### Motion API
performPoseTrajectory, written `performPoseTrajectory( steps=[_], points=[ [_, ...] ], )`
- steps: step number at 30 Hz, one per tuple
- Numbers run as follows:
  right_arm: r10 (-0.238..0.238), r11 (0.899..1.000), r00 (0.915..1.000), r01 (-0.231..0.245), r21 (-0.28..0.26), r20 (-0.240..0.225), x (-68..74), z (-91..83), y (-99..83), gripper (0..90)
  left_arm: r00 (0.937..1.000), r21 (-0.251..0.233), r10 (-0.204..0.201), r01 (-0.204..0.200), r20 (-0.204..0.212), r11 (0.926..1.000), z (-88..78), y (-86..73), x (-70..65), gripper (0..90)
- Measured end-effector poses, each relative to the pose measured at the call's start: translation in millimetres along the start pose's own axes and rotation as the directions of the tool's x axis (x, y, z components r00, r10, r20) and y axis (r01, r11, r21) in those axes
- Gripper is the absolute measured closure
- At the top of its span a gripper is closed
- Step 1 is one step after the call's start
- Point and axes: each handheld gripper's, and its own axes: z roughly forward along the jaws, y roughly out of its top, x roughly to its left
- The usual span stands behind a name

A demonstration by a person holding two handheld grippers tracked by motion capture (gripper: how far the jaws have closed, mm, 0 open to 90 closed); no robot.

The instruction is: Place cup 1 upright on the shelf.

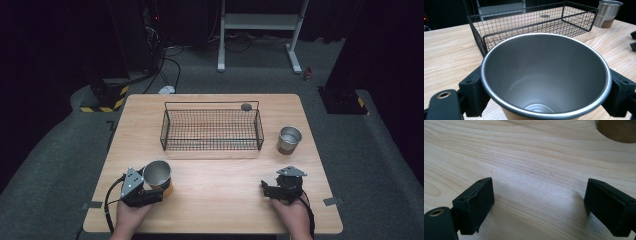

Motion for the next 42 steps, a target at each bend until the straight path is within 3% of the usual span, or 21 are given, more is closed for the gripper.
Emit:
performPoseTrajectory(
  steps=[31, 42],
  points=[
    [0.003, 1.000, 1.0000, -0.003, 0.000, 0.001, 0.3, -0.1, -0.1, 9.1, 1.0000, -0.029, -0.003, 0.003, 0.004, 0.9996, -6.2, 3.0, -4.8, 13.3],
    [0.002, 1.000, 1.0000, -0.002, 0.000, 0.000, 0.1, 0.0, -0.1, 9.1, 0.9998, -0.019, -0.005, 0.005, 0.020, 0.9998, -4.7, 3.6, -7.1, 13.3]
  ],
)
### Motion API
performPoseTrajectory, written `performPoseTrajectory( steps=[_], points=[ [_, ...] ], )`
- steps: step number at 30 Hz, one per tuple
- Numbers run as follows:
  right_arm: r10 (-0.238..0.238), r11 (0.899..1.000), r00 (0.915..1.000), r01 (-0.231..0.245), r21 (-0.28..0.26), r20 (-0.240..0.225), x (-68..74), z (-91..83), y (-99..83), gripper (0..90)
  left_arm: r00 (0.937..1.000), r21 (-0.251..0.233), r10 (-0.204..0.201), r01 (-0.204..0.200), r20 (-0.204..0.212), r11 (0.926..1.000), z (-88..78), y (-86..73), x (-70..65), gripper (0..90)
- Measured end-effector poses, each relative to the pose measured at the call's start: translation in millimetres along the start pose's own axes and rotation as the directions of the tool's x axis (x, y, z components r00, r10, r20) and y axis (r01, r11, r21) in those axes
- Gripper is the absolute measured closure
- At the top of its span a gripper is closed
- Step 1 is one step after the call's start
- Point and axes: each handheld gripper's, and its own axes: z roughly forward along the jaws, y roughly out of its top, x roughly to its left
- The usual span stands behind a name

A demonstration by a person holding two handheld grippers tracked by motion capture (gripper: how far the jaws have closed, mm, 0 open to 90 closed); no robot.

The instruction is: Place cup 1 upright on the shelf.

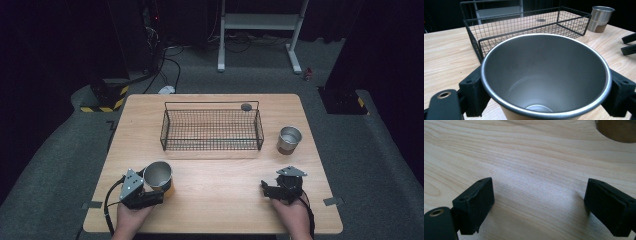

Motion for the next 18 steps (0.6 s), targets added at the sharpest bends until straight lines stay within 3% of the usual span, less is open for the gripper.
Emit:
performPoseTrajectory(
  steps=[6, 10, 18],
  points=[
    [0.001, 1.000, 1.0000, -0.001, 0.000, 0.001, 0.1, 0.0, 0.0, 9.1, 0.9999, 0.015, 0.015, -0.015, -0.007, 0.9998, -1.1, 4.0, -1.3, 13.4],
    [0.001, 1.000, 1.0000, -0.001, 0.000, 0.001, 0.1, 0.0, 0.0, 9.1, 1.0000, 0.005, 0.002, -0.002, -0.004, 1.0000, -2.5, 8.7, 0.4, 13.4],
    [0.002, 1.000, 1.0000, -0.002, 0.000, 0.000, 0.1, 0.0, 0.0, 9.1, 0.9998, -0.007, 0.018, -0.018, -0.005, 0.9998, 0.8, 23.8, -2.0, 13.4]
  ],
)
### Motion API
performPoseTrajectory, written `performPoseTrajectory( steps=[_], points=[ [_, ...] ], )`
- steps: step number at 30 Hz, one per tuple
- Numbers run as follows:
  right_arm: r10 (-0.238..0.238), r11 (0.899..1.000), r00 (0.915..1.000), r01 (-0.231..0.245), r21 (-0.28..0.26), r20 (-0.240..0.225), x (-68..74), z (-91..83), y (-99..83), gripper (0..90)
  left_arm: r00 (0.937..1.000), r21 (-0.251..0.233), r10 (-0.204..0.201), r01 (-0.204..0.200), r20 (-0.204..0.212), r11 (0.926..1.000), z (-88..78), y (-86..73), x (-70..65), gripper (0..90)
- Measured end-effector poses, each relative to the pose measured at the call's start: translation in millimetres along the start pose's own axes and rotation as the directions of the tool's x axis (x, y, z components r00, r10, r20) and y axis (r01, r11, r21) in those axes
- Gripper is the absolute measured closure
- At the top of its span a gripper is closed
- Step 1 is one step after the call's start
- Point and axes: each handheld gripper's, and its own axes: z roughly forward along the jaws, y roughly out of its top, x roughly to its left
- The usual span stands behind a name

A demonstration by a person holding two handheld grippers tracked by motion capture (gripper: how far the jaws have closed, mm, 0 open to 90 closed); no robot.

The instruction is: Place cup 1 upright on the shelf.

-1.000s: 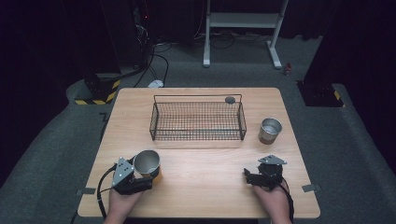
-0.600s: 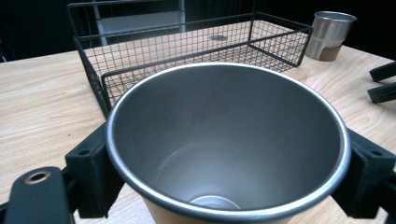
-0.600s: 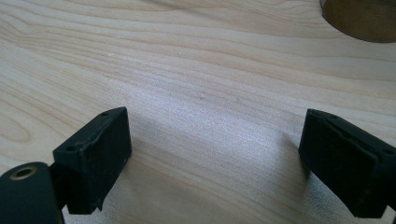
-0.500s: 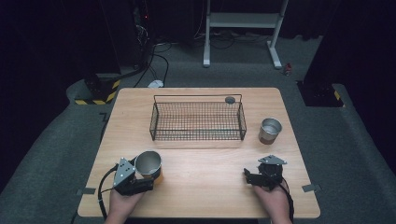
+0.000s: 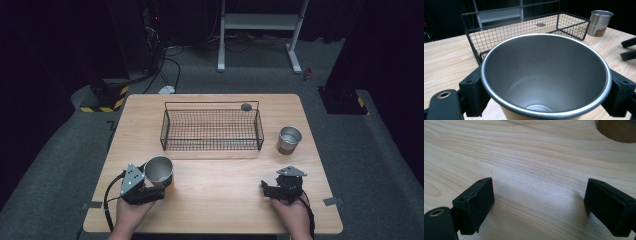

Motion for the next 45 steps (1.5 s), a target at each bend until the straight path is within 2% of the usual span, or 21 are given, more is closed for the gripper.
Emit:
performPoseTrajectory(
  steps=[7, 14, 19, 23, 27, 30, 33, 36, 41, 45],
  points=[
    [-0.001, 1.000, 1.0000, 0.001, 0.000, 0.001, -0.1, 0.0, 0.0, 9.1, 0.9996, -0.008, -0.023, 0.023, 0.017, 0.9997, 5.7, 2.1, -0.7, 13.4],
    [-0.003, 1.000, 1.0000, 0.003, 0.000, -0.001, -0.3, 0.0, 0.0, 9.1, 0.9997, -0.015, -0.016, 0.016, 0.016, 0.9998, 7.3, 4.1, -5.0, 13.4],
    [-0.002, 1.000, 1.0000, 0.002, 0.000, -0.001, -0.3, 0.1, 0.0, 9.1, 0.9993, -0.030, -0.029, 0.030, 0.025, 0.9991, 11.5, 4.0, -4.5, 13.4],
    [-0.002, 1.000, 1.0000, 0.002, -0.001, -0.001, -0.4, 0.3, 0.2, 9.1, 0.9992, -0.022, -0.026, 0.027, 0.030, 0.9994, 14.4, 4.5, -4.8, 13.4],
    [0.001, 1.000, 1.0000, -0.001, -0.002, 0.001, -0.2, 0.3, 0.1, 9.5, 0.9992, -0.009, -0.026, 0.026, 0.031, 0.9996, 17.4, 7.1, -6.8, 13.4],
    [0.000, 1.000, 1.0000, 0.000, -0.005, 0.005, 0.1, 0.1, -0.2, 9.7, 0.9996, -0.022, -0.015, 0.015, 0.023, 0.9996, 16.0, 10.3, -9.3, 13.4],
    [-0.001, 1.000, 1.0000, 0.001, -0.003, 0.002, -0.2, 0.1, -0.1, 9.7, 0.9993, -0.031, -0.030, 0.031, 0.020, 0.9990, 15.8, 12.2, -9.9, 13.4],
    [0.000, 1.000, 1.0000, 0.000, -0.003, 0.001, -0.2, 0.1, -0.1, 9.7, 0.9996, -0.036, -0.026, 0.026, 0.015, 0.9990, 13.0, 13.0, -10.3, 13.4],
    [-0.002, 1.000, 1.0000, 0.002, -0.003, 0.004, -0.2, 0.0, -0.2, 9.7, 0.9994, -0.045, -0.026, 0.027, 0.022, 0.9986, 6.6, 14.4, -3.7, 13.4],
    [0.008, 1.000, 0.9999, -0.008, -0.002, 0.009, 0.4, -0.2, -0.4, 9.7, 0.9993, -0.057, -0.021, 0.023, 0.032, 0.9981, 7.7, 18.3, 2.6, 13.4]
  ],
)
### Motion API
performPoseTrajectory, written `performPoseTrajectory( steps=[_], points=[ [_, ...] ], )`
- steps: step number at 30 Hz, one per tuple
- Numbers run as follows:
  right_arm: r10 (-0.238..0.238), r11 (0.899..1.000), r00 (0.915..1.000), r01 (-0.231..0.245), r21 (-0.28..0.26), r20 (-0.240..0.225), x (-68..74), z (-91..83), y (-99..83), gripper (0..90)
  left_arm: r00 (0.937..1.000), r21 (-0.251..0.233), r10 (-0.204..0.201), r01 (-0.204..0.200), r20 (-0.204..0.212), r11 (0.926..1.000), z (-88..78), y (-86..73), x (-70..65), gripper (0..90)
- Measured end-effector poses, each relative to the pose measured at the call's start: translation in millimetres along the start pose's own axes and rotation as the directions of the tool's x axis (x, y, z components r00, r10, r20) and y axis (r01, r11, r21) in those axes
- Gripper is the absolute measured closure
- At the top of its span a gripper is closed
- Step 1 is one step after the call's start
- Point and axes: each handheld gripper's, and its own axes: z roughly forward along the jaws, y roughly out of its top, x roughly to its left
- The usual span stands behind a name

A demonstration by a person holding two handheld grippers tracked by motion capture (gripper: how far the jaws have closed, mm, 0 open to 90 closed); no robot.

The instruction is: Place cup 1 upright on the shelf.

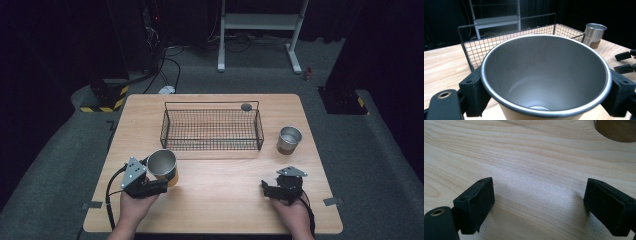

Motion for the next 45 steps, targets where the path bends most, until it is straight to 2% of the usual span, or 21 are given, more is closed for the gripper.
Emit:
performPoseTrajectory(
  steps=[7, 11, 13, 18, 22, 34, 45],
  points=[
    [0.001, 1.000, 1.0000, -0.001, 0.000, 0.004, -0.4, -0.5, -0.3, 9.7, 0.9997, -0.016, -0.025, 0.025, 0.002, 0.9995, 10.0, 4.6, 5.7, 13.4],
    [0.002, 1.000, 1.0000, -0.002, 0.001, 0.004, -0.6, -0.8, -0.6, 9.7, 0.9997, -0.002, -0.021, 0.021, -0.008, 0.9998, 15.8, 7.0, 4.6, 13.4],
    [0.002, 1.000, 1.0000, -0.002, 0.001, 0.004, -0.6, -0.7, -0.6, 9.7, 0.9999, 0.007, -0.006, 0.006, -0.014, 1.0000, 17.8, 9.4, 2.8, 13.4],
    [0.002, 1.000, 0.9999, -0.002, -0.001, 0.010, -0.7, -0.8, -0.8, 9.7, 0.9997, 0.005, 0.014, -0.013, -0.021, 0.9999, 20.4, 14.7, -1.2, 13.4],
    [0.003, 1.000, 0.9999, -0.003, -0.001, 0.010, -0.7, -0.8, -0.7, 9.7, 0.9997, -0.003, -0.002, 0.001, -0.026, 1.0000, 24.5, 19.4, -2.1, 13.4],
    [0.000, 1.000, 1.0000, 0.000, 0.000, 0.007, -1.1, -0.7, -0.6, 9.7, 0.9992, -0.018, 0.019, -0.020, -0.034, 0.9996, 36.2, 35.8, -4.9, 13.4],
    [0.000, 1.000, 1.0000, 0.000, 0.000, 0.007, -1.1, -0.8, -0.6, 9.7, 0.9991, -0.014, 0.010, -0.011, -0.041, 0.9998, 48.4, 41.3, -2.3, 13.4]
  ],
)
